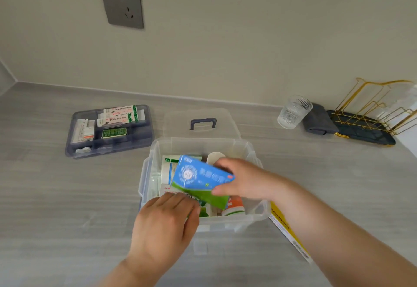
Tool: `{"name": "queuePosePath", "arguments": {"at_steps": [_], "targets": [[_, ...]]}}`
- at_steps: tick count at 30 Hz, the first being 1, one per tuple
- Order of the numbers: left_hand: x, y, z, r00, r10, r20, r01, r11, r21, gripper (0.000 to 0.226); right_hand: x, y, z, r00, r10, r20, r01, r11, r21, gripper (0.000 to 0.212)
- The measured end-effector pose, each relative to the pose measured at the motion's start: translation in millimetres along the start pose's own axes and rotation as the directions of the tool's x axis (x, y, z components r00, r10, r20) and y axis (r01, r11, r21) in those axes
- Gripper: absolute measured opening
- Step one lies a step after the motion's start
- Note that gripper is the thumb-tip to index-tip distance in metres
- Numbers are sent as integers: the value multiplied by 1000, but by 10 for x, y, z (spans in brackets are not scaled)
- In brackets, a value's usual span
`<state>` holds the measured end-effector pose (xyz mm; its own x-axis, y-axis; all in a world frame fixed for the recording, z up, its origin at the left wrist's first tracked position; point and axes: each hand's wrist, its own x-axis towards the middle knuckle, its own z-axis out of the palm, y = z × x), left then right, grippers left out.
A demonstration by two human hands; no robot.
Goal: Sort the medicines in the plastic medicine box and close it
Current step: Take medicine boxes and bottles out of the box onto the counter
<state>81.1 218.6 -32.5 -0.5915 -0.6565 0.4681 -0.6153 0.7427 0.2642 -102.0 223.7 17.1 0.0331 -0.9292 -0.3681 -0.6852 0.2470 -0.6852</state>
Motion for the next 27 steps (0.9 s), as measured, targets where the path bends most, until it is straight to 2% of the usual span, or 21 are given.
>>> {"name": "queuePosePath", "arguments": {"at_steps": [2,4,7,9,11,13,17,19,21,23,25,27], "targets": [[-4,1,-5,1000,8,21,-8,1000,-5,31,-197,49,-213,990,17,-141,11,981,194,23],[-1,2,-24,998,26,61,-26,1000,-7,32,-469,182,-433,950,80,-301,23,946,324,25],[5,23,-36,993,71,94,-71,997,-2,34,-956,575,-614,860,198,-471,-36,943,330,24],[6,49,-22,991,91,98,-90,996,-16,40,-1242,846,-573,852,307,-425,-139,913,382,22],[4,100,9,987,131,96,-129,991,-28,57,-1414,1069,-381,890,362,-278,-231,882,410,24],[-1,130,33,980,175,90,-173,984,-36,62,-1441,1179,-130,908,384,-170,-293,869,398,26],[33,121,67,979,195,65,-194,981,-12,67,-1327,1261,239,916,387,-107,-354,904,240,27],[40,103,85,978,205,46,-205,979,-11,68,-1265,1276,371,911,385,-150,-371,922,112,22],[36,105,97,976,215,33,-214,977,-24,68,-1222,1256,447,905,356,-233,-389,915,-110,29],[33,112,94,977,214,13,-214,976,-28,69,-1203,1258,460,911,304,-278,-369,902,-223,38],[22,109,96,976,218,-10,-218,976,-2,70,-1199,1267,407,904,290,-313,-347,926,-145,47],[2,99,110,971,237,-35,-237,971,17,69,-1177,1190,283,854,296,-427,-317,948,22,42]]}}
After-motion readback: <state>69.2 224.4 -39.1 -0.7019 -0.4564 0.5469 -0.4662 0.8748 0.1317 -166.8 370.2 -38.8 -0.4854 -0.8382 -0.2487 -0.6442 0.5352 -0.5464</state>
